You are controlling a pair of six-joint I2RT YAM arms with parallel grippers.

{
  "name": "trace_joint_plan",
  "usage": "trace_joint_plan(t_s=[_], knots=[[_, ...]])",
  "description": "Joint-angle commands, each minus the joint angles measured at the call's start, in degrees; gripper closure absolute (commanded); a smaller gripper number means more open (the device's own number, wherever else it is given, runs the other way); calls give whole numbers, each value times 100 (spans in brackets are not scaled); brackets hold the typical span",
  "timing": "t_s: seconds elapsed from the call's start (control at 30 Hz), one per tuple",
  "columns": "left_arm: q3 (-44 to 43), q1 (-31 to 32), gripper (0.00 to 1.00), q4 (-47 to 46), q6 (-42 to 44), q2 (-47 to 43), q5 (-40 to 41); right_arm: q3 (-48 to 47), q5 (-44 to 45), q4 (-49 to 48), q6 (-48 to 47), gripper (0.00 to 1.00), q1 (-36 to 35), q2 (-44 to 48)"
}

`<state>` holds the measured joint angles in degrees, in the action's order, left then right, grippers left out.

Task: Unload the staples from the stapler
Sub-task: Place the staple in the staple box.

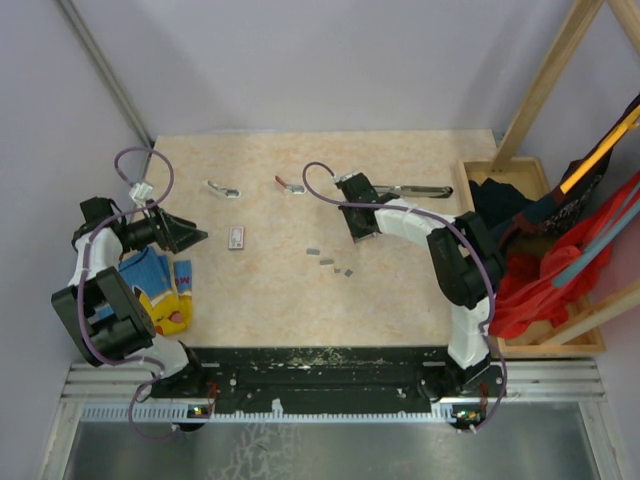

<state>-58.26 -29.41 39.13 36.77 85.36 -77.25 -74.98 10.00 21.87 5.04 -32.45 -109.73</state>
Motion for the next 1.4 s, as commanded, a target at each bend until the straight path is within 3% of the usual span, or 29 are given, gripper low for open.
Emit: trace_joint_plan(t_s=[0.0, 0.6, 0.73, 1.0, 1.37], knots=[[-107, -66, 0, 86, 157, 7, -192, -56, -56, -161, 87, 100, 19, -77], [-124, -74, 0, 113, 185, 51, -211, -66, -14, -135, 85, 100, 18, -190], [-124, -74, 0, 120, 182, 51, -211, -111, -58, -107, 83, 86, 19, -156], [-124, -74, 0, 122, 182, 51, -211, -199, -40, -86, -38, 70, 19, 103], [-124, -74, 0, 130, 184, 42, -211, -372, -357, -100, -936, 64, 19, 689]])
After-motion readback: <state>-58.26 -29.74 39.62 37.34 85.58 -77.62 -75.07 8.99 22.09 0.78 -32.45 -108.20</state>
